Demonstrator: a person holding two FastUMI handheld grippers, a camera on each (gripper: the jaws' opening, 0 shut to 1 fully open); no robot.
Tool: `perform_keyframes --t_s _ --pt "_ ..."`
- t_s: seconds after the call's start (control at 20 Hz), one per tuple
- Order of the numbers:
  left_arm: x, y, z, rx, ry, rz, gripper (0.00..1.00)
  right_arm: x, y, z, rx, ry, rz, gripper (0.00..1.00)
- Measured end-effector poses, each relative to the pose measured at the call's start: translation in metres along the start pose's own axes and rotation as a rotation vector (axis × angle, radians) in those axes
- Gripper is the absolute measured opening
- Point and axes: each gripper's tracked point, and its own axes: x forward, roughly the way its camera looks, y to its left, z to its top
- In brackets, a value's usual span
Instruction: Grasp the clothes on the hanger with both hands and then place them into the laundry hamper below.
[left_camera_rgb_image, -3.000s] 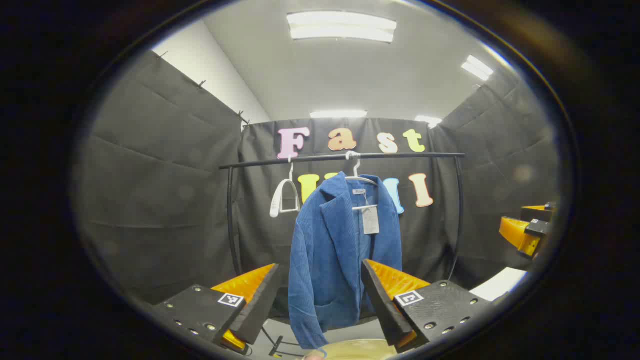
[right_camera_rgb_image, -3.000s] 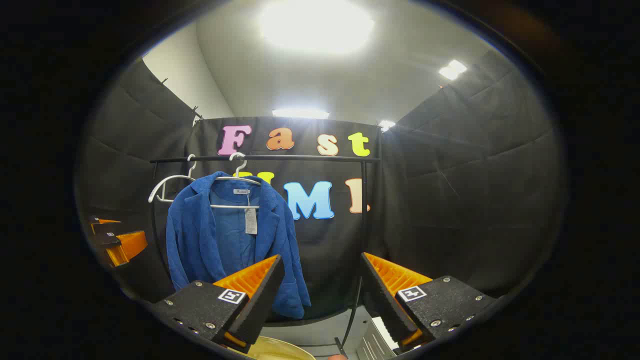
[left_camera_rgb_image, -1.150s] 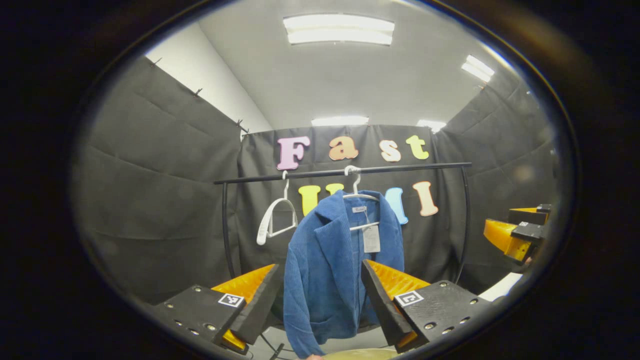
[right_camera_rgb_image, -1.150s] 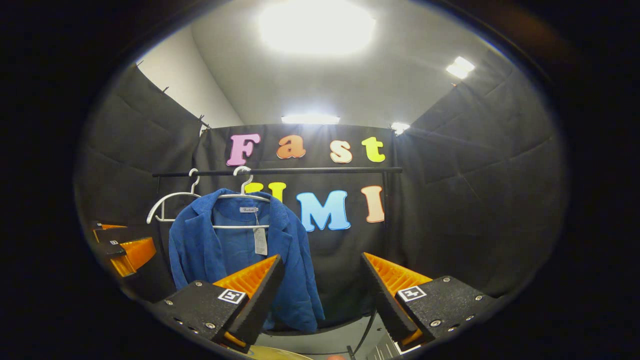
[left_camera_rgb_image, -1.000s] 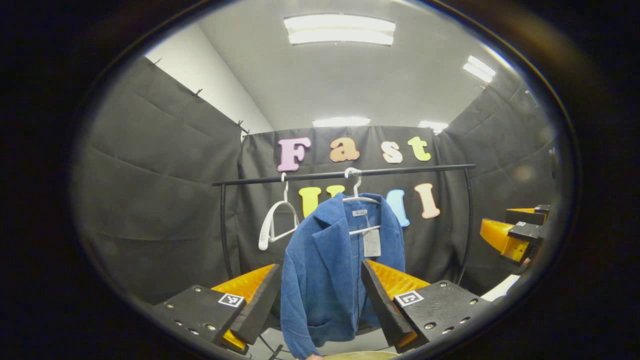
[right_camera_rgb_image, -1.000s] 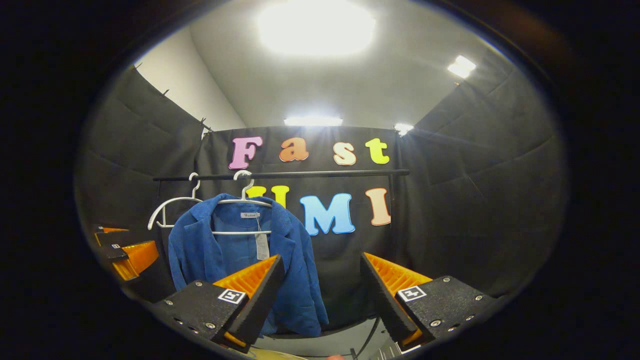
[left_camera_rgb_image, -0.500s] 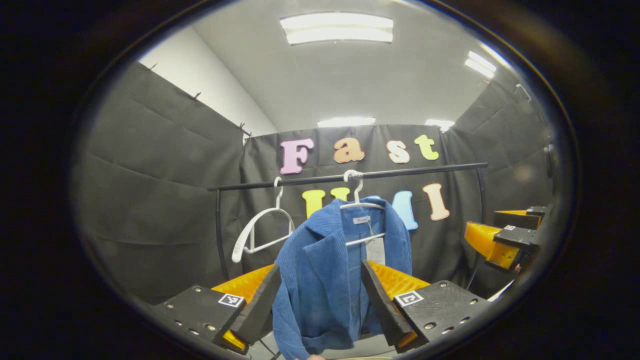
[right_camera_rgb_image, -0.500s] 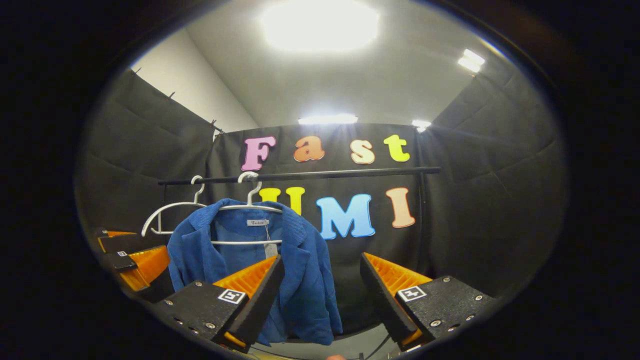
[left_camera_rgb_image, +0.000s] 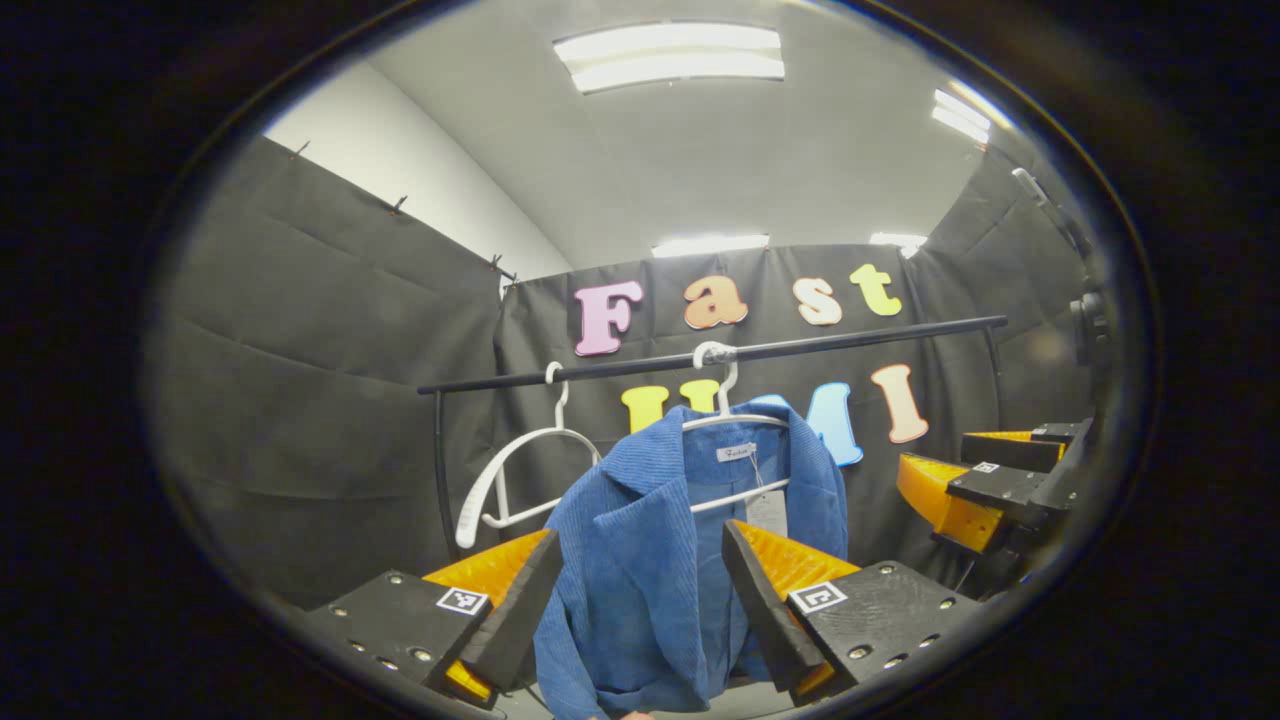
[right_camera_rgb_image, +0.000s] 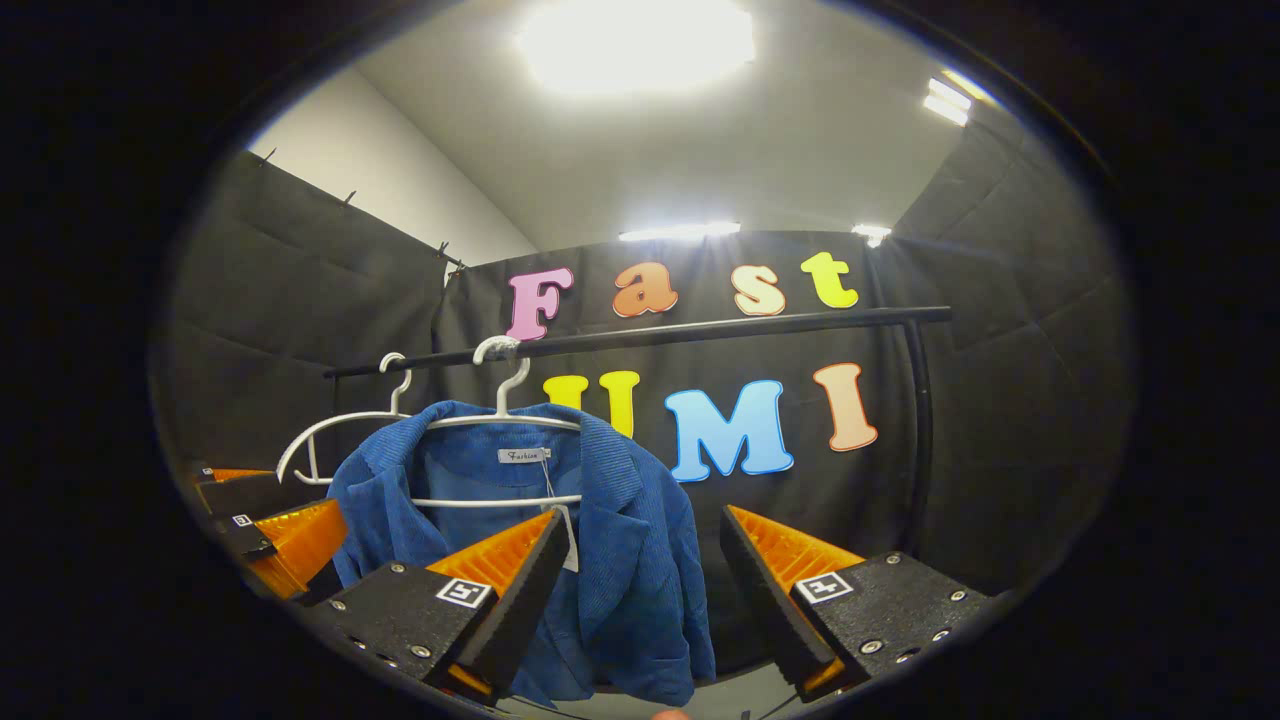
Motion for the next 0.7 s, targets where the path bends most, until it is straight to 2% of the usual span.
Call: perform_keyframes --t_s 0.7 --pt "0.054 -0.009 -0.032 0.020 0.052 0.119 0.92 0.089 0.012 -0.032 0.028 0.027 0.108 0.94"
